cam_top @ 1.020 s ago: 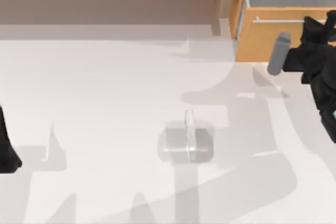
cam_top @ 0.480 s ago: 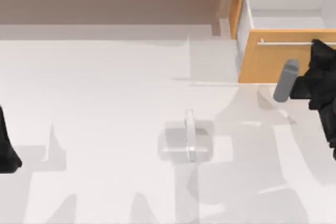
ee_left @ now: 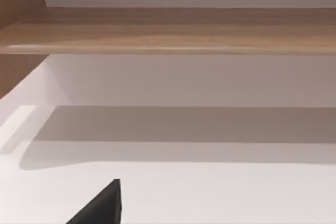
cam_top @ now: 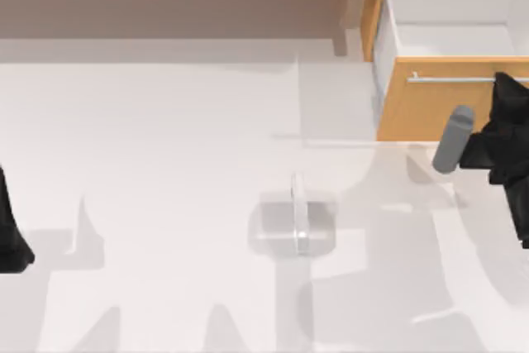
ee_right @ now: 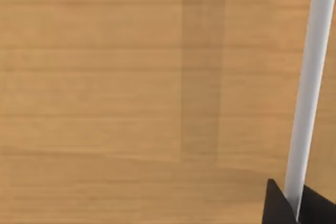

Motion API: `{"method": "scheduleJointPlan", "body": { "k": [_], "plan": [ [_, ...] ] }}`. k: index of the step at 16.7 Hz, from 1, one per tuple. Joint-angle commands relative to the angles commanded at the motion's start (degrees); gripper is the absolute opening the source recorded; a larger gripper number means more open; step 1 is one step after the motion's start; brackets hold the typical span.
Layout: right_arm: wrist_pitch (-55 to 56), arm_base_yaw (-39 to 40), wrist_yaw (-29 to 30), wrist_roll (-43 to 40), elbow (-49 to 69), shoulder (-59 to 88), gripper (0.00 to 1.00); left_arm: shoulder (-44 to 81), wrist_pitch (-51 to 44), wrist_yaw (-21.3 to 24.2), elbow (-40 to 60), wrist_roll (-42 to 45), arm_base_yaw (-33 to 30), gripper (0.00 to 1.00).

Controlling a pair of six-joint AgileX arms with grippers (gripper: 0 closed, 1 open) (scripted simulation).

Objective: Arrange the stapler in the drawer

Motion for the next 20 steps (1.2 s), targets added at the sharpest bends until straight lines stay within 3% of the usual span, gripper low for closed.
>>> {"method": "scheduleJointPlan", "body": {
  "k": [5,10,20],
  "plan": [
    [5.6,2.3,2.0,0.2,-9.1,-2.0,0.00,0.0,0.0,0.0,0.0,0.0,0.0,1.00],
    [6.7,2.9,2.8,0.2,-10.3,-2.6,0.00,0.0,0.0,0.0,0.0,0.0,0.0,1.00],
    [6.7,2.9,2.8,0.2,-10.3,-2.6,0.75,0.0,0.0,0.0,0.0,0.0,0.0,1.00]
  ]
}}
